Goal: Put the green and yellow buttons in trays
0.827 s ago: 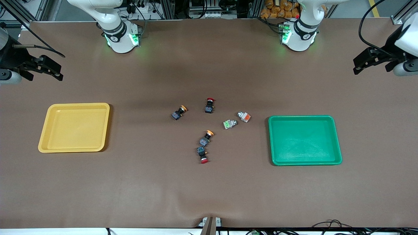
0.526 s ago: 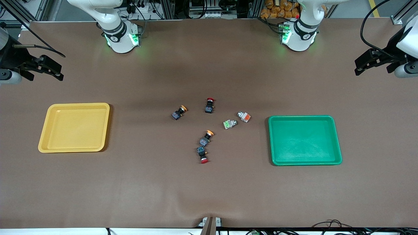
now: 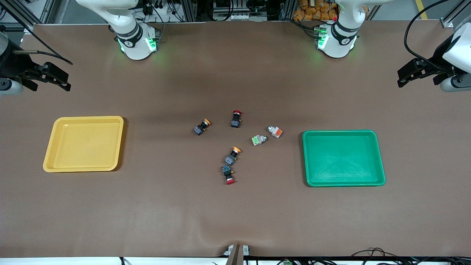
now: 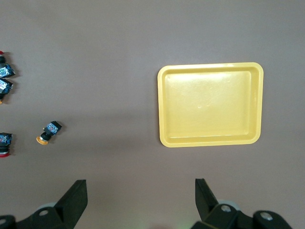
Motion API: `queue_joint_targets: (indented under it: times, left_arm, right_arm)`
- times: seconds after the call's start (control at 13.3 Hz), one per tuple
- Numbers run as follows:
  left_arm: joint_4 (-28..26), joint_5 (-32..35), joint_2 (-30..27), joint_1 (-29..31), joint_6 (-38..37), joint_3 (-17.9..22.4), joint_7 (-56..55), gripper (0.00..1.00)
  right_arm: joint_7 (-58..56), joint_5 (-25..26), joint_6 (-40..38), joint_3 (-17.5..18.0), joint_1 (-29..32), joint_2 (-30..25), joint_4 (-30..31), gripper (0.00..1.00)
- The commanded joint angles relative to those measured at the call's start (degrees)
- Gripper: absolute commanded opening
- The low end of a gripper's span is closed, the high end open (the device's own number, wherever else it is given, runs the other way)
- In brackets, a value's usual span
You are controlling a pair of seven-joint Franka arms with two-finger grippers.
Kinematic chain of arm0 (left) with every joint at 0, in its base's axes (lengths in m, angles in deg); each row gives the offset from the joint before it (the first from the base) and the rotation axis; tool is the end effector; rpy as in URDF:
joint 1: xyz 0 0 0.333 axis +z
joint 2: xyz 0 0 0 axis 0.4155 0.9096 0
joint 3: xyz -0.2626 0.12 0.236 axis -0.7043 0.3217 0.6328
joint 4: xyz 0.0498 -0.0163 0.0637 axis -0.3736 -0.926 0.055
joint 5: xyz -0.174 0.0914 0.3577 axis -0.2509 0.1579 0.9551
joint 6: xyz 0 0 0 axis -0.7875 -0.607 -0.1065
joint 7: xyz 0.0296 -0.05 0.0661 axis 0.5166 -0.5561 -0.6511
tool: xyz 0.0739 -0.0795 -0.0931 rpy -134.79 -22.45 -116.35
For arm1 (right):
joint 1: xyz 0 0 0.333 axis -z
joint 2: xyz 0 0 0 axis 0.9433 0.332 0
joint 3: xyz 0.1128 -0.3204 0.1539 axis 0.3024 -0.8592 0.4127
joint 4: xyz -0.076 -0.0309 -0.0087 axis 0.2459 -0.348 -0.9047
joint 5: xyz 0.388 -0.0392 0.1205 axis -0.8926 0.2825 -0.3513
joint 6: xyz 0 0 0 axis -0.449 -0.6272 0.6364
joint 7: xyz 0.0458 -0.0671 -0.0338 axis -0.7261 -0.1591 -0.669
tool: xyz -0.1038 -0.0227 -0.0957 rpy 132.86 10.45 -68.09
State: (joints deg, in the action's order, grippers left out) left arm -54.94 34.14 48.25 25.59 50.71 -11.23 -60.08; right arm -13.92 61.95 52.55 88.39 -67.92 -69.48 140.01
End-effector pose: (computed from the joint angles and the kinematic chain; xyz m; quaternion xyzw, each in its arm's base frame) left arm 0.5386 -0.0531 0.6715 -0.9993 -0.0214 0.0189 0.0261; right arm 0.5359 0.0246 0.6663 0.9999 -0.0060 -0.0147 0.0024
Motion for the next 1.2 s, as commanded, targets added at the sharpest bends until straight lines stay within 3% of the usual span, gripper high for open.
queue_joint_targets:
  times: [0.0, 0.38, 0.83, 0.98, 1.13]
  left_arm:
    - [-2.48, -1.08, 0.64, -0.34, -0.77, -0.14, 0.45, 1.0]
    - [-10.74, -2.4, 3.7, -1.48, 8.26, -7.5, -11.39, 1.0]
    - [-29.01, -2.13, 6.08, -1.66, 34.35, -15.69, -16.07, 1.0]
    - [-32.18, -2.05, 8.19, -1.75, 40.6, -17.88, -19.06, 1.0]
    - [-32.55, -1.96, 11.52, -1.66, 41.51, -18.77, -18.63, 1.0]
  right_arm:
    - [-0.69, -1.17, -0.08, 0.55, 1.18, -0.71, 0.1, 1.0]
    - [-0.69, -1.17, -0.17, 0.55, 1.18, -0.62, 0.1, 1.0]
    - [-0.69, -1.17, -0.17, 0.55, 1.18, -0.62, 0.01, 1.0]
    - [-0.69, -1.17, -0.26, 0.55, 1.18, -0.62, 0.1, 1.0]
    - [-0.69, -1.17, -0.26, 0.55, 1.18, -0.62, 0.01, 1.0]
